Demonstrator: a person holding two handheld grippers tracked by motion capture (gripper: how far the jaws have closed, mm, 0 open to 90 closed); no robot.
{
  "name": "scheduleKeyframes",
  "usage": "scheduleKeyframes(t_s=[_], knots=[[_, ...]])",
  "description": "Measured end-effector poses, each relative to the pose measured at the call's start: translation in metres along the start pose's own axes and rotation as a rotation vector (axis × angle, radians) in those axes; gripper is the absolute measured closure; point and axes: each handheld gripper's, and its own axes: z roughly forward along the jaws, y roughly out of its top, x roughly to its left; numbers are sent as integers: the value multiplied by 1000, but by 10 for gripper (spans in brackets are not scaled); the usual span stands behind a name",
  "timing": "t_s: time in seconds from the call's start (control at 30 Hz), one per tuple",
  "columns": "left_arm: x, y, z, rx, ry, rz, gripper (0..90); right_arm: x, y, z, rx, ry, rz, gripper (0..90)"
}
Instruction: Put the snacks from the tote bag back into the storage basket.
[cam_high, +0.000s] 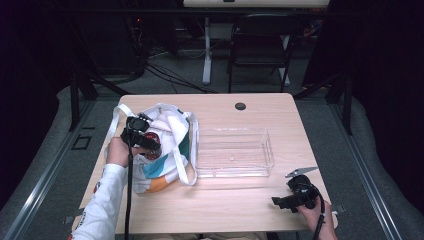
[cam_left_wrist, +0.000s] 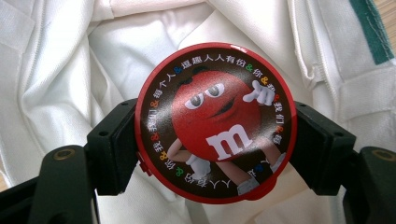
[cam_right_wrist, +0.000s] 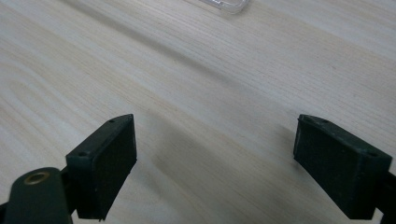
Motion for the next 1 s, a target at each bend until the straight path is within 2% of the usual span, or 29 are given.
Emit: scheduleKeyframes(t_s=[0.4,0.5,0.77,1.0], knots=[[0,7,-19,-33,-1,-2,256,-1,0,0,3,2,-8,128],[-1,11,-25,-33,0,12,256,-1,0,0,-1,1,-8,128],[-6,20,-40,-53,9,16,256,0,1,0,7,3,-5,128],[-12,31,-52,-66,15,41,256,0,0,0,-2,2,-3,128]])
